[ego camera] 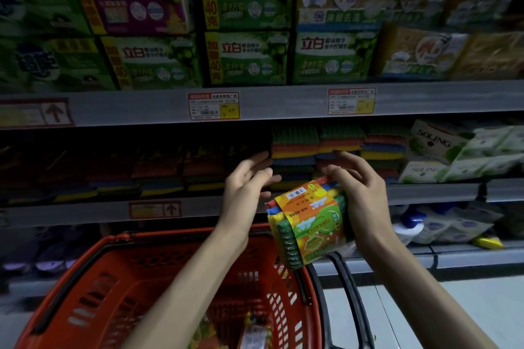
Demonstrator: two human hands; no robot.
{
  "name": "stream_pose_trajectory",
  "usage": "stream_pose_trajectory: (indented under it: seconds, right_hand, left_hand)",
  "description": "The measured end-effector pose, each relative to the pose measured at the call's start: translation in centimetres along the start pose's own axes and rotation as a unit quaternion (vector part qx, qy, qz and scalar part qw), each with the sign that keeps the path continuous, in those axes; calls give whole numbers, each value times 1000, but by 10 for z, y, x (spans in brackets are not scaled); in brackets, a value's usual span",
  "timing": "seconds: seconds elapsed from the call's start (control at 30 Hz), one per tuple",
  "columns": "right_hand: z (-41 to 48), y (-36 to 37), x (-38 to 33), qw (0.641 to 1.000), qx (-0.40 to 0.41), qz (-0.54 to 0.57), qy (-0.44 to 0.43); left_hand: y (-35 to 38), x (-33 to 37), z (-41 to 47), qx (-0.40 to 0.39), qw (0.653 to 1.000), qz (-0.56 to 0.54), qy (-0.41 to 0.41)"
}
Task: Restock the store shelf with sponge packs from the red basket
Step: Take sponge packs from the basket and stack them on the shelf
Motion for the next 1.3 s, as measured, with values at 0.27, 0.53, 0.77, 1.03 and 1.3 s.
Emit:
stream_pose_trajectory:
  seconds: [0.27,0.53,0.77,1.03,1.3]
  right_hand:
    - [-9,3,-1,1000,-18,4,12]
    - [-16,-1,-6,1000,-18,-4,18]
    - [-20,-2,-6,999,-22,-2,24]
    - [-24,2,3,998,8,-13,56]
    - [-63,41,17,963,-81,100,238]
  left_hand:
    - [1,-1,-3,3,1000,8,3]
    - [5,-5,-8,-1,1000,20,0]
    - [0,-7,-14,-15,999,36,-1]
    - [-16,-29,-55,-126,987,83,-52]
    - [-48,-38,-68,-141,979,127,-71]
Point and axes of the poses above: each hand's wrist, its own z-axis towards the middle knuckle, its own y-axis out of the palm, x = y × z, the point moved 8 cm from there along z, towards the middle knuckle, and after that the axes turned 10 degrees about -y, right-handed, at the moved point
